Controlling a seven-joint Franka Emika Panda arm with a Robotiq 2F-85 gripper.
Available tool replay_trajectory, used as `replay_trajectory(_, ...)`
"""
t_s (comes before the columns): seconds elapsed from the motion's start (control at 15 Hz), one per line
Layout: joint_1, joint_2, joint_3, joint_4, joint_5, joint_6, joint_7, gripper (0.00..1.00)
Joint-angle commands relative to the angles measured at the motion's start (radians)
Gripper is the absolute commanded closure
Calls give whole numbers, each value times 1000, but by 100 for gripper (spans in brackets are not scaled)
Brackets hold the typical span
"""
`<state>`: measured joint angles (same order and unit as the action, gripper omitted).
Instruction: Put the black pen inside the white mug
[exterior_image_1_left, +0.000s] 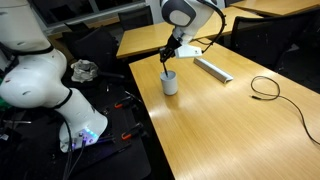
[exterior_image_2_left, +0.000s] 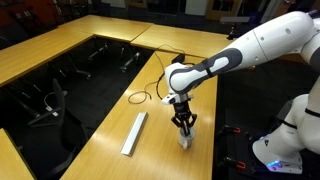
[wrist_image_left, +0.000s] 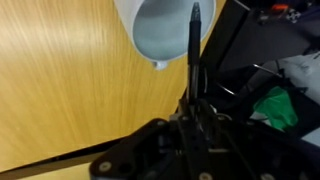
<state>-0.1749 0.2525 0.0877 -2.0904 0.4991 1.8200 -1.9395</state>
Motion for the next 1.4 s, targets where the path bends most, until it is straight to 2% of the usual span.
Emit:
replay_trajectory(0.0, 25, -16, -28, -34, -15, 15, -27, 96)
replay_trajectory(0.27, 28, -19, -30, -63, -15, 62, -24, 96)
replay_trajectory(0.4, 28, -24, -30, -72, -4, 88, -20, 59)
replay_trajectory(0.67, 24, -37, -35, -80, 1, 123, -12, 30)
replay_trajectory(0.93, 39, -76, -60, -95, -76, 143, 75, 0)
replay_trajectory(1.2, 74, -137, -71, -124, -219, 185, 257, 0)
replay_trajectory(1.33, 90, -175, -62, -142, -242, 199, 321, 0)
